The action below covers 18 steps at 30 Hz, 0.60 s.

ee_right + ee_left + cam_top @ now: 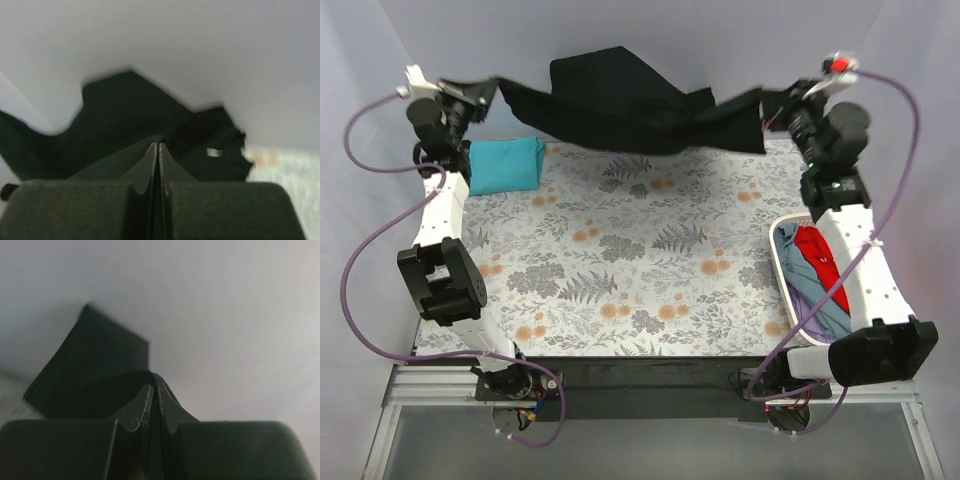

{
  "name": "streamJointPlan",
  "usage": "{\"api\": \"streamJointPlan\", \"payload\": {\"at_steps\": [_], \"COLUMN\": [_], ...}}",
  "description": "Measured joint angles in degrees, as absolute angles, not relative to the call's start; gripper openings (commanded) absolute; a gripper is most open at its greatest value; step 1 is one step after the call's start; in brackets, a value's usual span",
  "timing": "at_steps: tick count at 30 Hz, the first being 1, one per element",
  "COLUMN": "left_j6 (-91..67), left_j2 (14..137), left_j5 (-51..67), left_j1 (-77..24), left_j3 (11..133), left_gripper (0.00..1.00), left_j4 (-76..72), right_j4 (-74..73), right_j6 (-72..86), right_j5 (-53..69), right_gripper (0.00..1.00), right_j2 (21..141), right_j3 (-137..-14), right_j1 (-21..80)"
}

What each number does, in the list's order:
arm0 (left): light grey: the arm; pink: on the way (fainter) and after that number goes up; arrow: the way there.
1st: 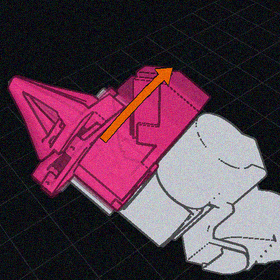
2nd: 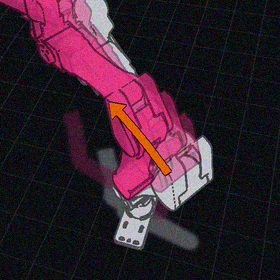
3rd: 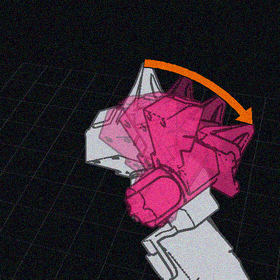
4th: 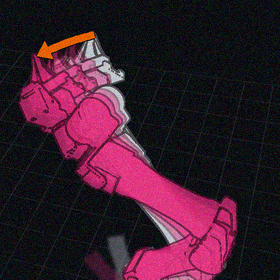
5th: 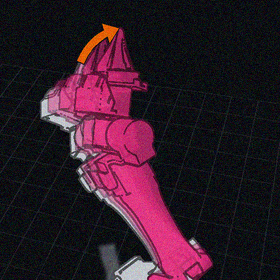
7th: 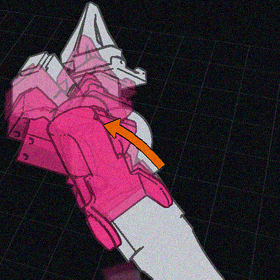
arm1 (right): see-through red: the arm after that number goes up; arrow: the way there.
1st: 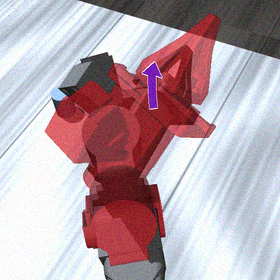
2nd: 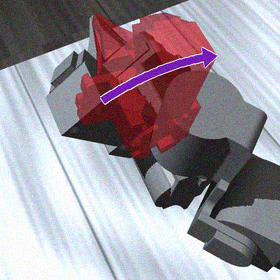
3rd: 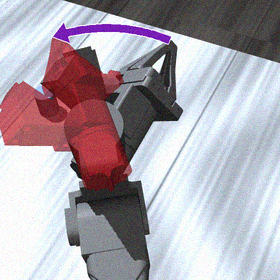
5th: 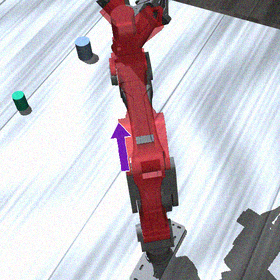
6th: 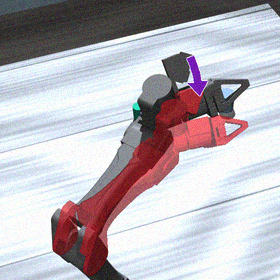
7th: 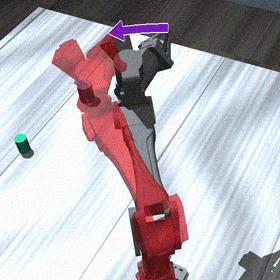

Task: Fold and stack the t-shirts
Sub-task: Flatten the tshirt out

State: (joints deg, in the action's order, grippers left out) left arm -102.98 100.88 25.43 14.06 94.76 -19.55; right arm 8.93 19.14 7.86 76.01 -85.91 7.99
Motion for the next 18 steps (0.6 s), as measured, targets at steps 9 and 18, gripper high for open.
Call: {"api": "streamJointPlan", "payload": {"at_steps": [9, 18], "left_j6": [-103.9, -102.4], "left_j2": [99.1, 83.4], "left_j5": [26.4, 20.8], "left_j1": [14.5, 15.6], "left_j3": [52.7, 37.3], "left_gripper": [0.00, 0.00], "left_j4": [-18.9, -6.5], "right_j4": [3.3, 0.2], "right_j6": [25.7, 31.1], "right_j5": [11.2, 14.5], "right_gripper": [0.01, 0.01], "right_j2": [69.6, 53.0], "right_j3": [-44.0, -27.3], "right_j1": [8.0, 8.0]}}
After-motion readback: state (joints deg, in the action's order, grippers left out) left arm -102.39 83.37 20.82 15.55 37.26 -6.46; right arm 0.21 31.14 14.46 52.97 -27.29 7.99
